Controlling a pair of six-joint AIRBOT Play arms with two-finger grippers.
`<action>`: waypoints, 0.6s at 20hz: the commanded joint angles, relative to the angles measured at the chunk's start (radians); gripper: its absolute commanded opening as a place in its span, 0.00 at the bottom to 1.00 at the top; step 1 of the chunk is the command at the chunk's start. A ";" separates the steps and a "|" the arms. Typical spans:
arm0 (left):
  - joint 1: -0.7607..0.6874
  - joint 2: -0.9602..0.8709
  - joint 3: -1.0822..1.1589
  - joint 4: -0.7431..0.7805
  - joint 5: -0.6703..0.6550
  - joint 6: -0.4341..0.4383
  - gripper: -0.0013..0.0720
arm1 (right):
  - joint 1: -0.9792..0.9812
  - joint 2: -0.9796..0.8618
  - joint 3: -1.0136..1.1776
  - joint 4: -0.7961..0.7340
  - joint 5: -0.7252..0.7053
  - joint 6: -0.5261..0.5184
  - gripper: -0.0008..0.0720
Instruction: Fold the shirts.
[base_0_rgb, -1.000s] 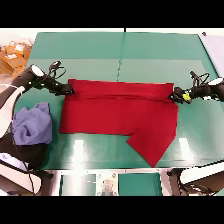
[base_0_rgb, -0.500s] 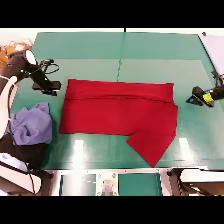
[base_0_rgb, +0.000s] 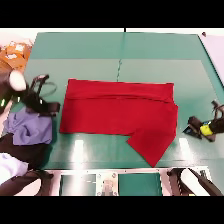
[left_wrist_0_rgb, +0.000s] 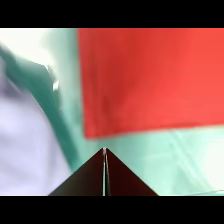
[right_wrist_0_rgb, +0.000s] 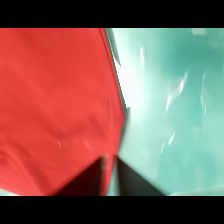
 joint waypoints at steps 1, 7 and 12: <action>-0.009 0.248 -0.336 -0.158 0.169 -0.098 0.65 | -0.001 0.117 -0.207 -0.006 -0.005 0.045 0.58; -0.009 0.261 -0.591 -0.424 0.492 -0.090 0.93 | 0.072 0.107 -0.304 0.118 -0.162 0.066 0.65; -0.009 0.206 -0.636 -0.609 0.661 -0.003 0.93 | 0.175 0.034 -0.332 0.245 -0.261 0.066 0.65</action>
